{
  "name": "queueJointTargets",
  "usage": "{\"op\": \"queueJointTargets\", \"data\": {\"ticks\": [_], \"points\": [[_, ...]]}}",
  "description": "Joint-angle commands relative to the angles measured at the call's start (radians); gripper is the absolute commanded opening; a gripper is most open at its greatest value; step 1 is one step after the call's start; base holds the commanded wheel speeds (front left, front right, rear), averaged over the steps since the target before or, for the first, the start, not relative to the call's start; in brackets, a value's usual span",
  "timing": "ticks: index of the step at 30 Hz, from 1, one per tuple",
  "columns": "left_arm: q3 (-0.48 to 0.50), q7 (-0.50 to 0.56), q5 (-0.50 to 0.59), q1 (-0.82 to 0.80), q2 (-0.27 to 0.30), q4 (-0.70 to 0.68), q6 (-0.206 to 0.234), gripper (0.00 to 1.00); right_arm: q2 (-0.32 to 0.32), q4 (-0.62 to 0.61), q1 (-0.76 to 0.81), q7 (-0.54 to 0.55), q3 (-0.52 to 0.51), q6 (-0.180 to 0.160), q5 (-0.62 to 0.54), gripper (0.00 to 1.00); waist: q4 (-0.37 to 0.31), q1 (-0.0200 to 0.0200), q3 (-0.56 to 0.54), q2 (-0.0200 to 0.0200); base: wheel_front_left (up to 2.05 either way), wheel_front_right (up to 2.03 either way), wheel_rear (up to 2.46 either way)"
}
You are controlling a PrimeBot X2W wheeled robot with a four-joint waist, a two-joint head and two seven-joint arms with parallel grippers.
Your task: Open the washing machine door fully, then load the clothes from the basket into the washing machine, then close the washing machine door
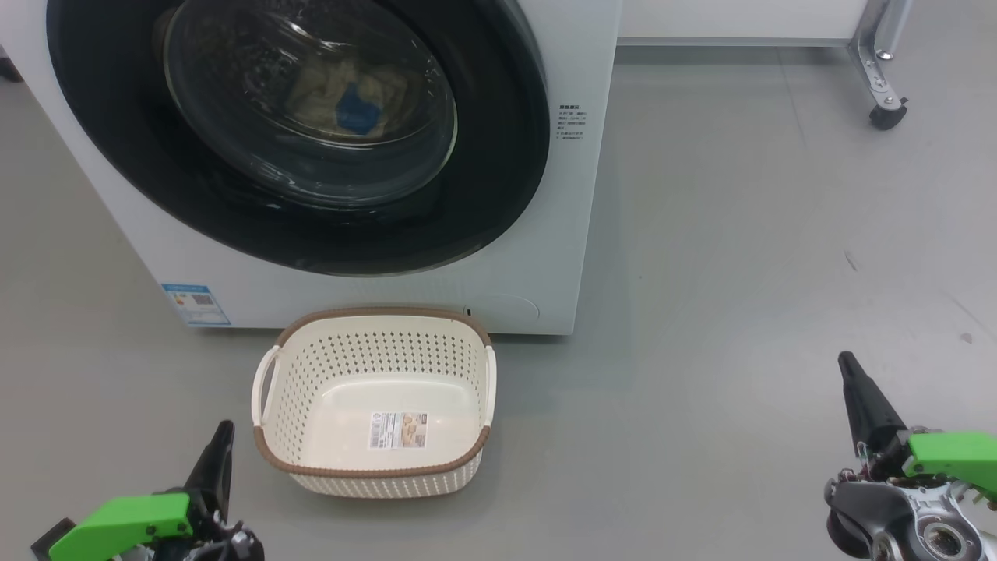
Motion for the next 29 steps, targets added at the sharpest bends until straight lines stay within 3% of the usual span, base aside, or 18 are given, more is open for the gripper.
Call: {"op": "queueJointTargets", "data": {"ticks": [1, 29], "points": [[0.034, 0.007, -0.005, -0.027, 0.010, -0.037, -0.007, 0.00, -0.009, -0.031, -0.054, 0.008, 0.016, -0.003, -0.004, 0.00, 0.000, 0.0000, 0.000, 0.0000, 0.00, 0.00, 0.00], [0.034, 0.007, -0.005, -0.027, 0.010, -0.037, -0.007, 0.00, -0.007, -0.031, -0.054, 0.010, 0.013, -0.003, -0.006, 0.00, 0.000, 0.0000, 0.000, 0.0000, 0.00, 0.00, 0.00]]}}
